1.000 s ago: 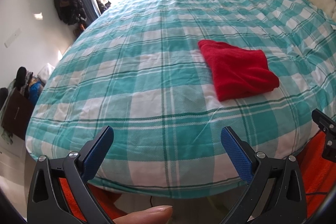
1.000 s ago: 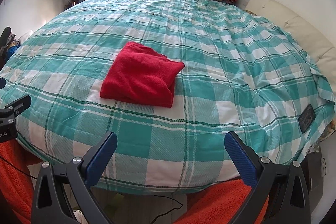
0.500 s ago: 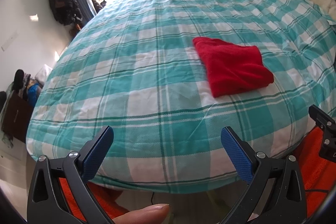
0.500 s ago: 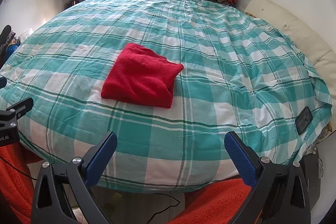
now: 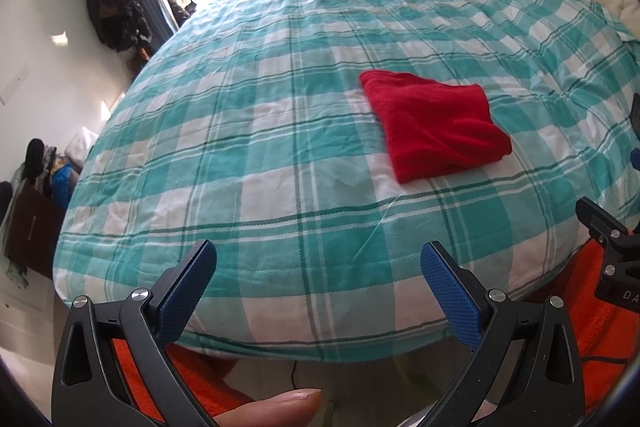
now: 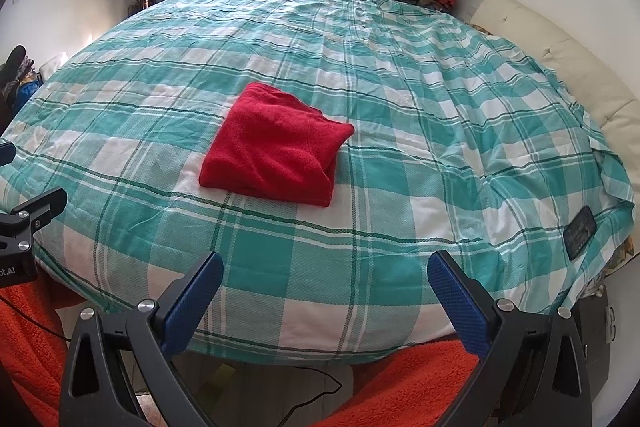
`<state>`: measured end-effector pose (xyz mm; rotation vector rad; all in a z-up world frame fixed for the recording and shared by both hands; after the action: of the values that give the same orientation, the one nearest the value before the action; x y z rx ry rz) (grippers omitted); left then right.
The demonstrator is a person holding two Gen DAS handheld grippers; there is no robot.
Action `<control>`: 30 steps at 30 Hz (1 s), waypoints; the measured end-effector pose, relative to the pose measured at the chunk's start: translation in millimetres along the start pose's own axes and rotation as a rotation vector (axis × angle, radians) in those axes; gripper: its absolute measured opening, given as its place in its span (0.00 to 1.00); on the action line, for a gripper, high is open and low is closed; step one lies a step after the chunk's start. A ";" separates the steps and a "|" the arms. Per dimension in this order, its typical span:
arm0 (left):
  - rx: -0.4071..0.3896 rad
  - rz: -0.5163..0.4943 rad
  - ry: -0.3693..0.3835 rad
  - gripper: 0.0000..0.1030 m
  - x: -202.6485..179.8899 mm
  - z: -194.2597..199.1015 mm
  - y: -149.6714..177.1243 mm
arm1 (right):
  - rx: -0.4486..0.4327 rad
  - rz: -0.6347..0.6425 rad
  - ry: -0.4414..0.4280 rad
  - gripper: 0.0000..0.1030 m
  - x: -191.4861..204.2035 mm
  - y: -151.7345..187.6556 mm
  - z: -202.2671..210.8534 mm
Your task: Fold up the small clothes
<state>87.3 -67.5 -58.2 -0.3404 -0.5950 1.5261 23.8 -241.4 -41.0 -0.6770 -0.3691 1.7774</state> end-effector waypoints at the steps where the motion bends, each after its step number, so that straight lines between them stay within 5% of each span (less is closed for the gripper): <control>1: 0.001 -0.001 0.001 0.99 -0.2 0.8 0.1 | 0.000 0.001 0.000 0.98 0.1 -0.1 0.5; 14: -0.005 -0.009 0.018 0.99 -4.5 5.6 -2.1 | 0.022 -0.044 -0.068 0.98 -4.5 2.5 1.9; 21: -0.007 -0.006 0.021 0.99 -5.8 5.9 -1.7 | 0.059 -0.098 -0.256 0.98 0.9 1.7 14.3; 30: -0.010 -0.008 0.022 0.99 -7.2 7.3 -2.2 | 0.041 -0.097 -0.220 0.98 -3.3 -1.2 17.7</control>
<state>85.5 -75.8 -52.1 -0.3618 -0.5863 1.5107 14.5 -242.6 -25.5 -0.4278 -0.5046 1.7657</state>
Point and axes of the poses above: each gripper's, at about its wrist camera, not at the fingertips, and z roughly against the way its jaws point, x to its left, y to its underside, the point moved 4 cm from there along -z, roughly the way its jaws point, and after that the axes turned 1 degree about y, right-handed, at the moved point
